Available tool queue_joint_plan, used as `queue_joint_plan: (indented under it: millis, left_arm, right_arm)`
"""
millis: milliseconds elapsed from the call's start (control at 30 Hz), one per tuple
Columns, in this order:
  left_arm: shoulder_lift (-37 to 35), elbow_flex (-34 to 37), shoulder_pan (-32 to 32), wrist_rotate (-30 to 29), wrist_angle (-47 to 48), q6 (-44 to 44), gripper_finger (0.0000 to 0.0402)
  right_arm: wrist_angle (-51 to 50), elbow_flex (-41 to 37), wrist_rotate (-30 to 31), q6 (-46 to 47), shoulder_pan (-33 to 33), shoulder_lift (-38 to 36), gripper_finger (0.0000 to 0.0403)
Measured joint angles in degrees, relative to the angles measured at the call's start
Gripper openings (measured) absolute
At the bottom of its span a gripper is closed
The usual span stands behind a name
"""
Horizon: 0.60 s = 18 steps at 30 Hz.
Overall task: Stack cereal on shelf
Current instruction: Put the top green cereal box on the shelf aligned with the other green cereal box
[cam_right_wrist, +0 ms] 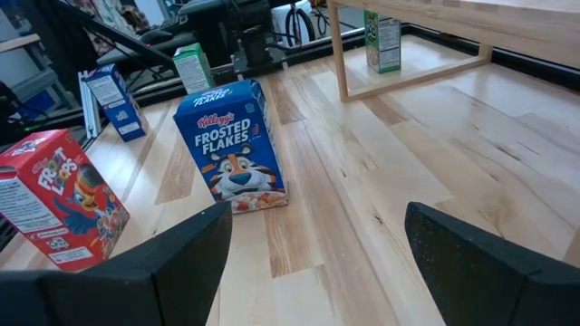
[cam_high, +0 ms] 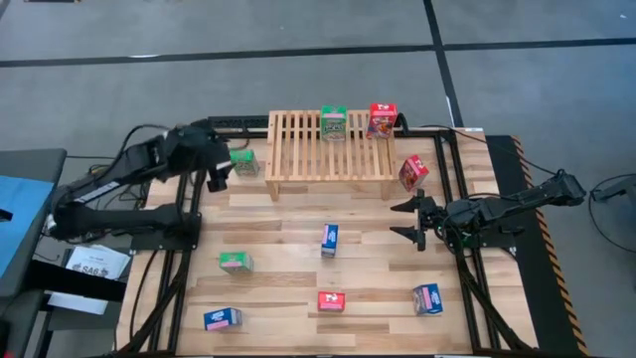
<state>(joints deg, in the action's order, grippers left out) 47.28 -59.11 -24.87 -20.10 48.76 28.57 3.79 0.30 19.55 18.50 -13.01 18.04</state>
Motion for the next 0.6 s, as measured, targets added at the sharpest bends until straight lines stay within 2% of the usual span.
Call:
queue_joint_plan:
  millis: [200,367,467,600]
  left_arm:
    - [4.90,0.00,-14.60,13.69,0.30,6.69,0.0298]
    - [9.91,0.00,-21.61,24.43,0.23,15.15,0.0298]
    - [12.34,0.00,-23.54,27.16,0.19,19.64,0.0298]
    - [15.77,0.00,-25.28,27.54,0.21,21.87,0.0298]
  right_arm:
    - [0.00,0.00,0.00,0.07,0.00,0.00,0.0354]
    - [0.00,-0.02,0.00,0.07,0.00,-0.02,0.0354]
    - [0.00,-0.02,0.00,0.05,0.01,-0.02,0.0354]
    - [0.00,-0.02,0.00,0.04,0.01,0.00,0.0354]
